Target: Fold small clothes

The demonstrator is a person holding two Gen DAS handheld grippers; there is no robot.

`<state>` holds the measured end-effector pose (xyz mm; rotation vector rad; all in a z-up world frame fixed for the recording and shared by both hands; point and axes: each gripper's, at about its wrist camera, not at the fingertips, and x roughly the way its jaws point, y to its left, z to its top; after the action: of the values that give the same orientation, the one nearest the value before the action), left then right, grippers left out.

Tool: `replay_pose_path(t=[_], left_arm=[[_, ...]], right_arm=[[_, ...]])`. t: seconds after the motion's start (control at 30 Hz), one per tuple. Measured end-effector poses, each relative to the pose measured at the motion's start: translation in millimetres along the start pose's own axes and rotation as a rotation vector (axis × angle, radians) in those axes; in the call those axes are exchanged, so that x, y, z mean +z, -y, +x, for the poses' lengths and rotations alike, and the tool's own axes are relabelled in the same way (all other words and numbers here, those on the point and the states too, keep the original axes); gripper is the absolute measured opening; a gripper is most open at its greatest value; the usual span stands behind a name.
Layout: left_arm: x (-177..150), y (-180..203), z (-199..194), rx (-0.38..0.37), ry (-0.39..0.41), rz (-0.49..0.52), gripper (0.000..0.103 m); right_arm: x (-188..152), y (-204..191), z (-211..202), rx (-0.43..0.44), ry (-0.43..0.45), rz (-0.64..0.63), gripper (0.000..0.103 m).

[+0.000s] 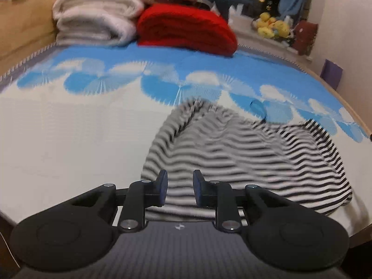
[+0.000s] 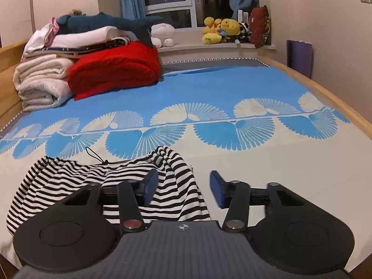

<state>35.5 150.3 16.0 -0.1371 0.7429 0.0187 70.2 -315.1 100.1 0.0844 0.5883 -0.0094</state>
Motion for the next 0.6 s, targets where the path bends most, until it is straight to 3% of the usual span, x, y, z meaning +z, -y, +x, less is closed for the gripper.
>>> replay_pose_path(t=[0.07,0.27,0.6], left_arm=[[-3.0,-0.4,12.0,0.011,-0.034,-0.009,0.026],[-7.9,-3.6,26.2,-0.011,-0.043,0.006,0.026],[-8.8,-17.0,34.2,-0.029,-0.065,-0.058,0.026]], right_arm=[[1.4,-1.5,6.5,-0.005,-0.014,-0.006,0.043],[1.6,-10.7,23.8,-0.020,-0.052,-0.023,0.043],[6.7,-30.0,37.5,-0.022,-0.064,-0.050,0.043]])
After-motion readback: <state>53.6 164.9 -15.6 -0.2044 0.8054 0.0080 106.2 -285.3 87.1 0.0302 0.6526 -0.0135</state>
